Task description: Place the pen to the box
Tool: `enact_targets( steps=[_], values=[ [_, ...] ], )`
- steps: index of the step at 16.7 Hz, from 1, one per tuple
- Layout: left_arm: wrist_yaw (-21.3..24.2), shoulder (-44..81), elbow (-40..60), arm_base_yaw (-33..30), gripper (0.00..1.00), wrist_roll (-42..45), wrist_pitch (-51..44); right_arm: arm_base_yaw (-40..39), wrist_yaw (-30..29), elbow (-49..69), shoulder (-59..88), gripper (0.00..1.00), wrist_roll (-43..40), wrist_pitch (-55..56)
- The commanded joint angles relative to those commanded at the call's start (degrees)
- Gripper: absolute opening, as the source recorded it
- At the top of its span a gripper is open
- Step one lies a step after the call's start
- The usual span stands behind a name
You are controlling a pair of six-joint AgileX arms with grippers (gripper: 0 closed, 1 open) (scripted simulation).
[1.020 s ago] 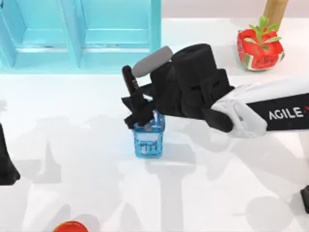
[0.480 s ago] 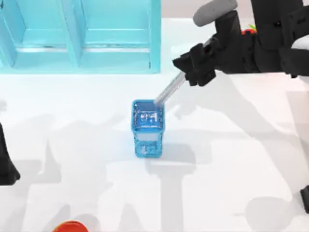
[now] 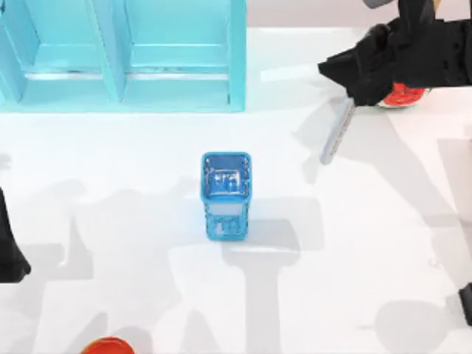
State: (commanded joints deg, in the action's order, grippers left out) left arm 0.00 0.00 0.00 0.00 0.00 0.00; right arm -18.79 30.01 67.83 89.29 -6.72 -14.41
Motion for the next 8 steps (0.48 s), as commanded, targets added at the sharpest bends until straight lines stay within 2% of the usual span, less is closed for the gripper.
enact_targets(
  steps=[4,8],
  values=[
    [0.0,0.0,0.0,0.0,1.0,0.0,0.0,1.7,0.57,-0.1,-0.05,0.0,-1.23,-1.26],
    [0.0,0.0,0.0,0.0,1.0,0.0,0.0,12.38,3.13,-0.46,-2.7,0.0,-7.77,-7.38]
  ],
)
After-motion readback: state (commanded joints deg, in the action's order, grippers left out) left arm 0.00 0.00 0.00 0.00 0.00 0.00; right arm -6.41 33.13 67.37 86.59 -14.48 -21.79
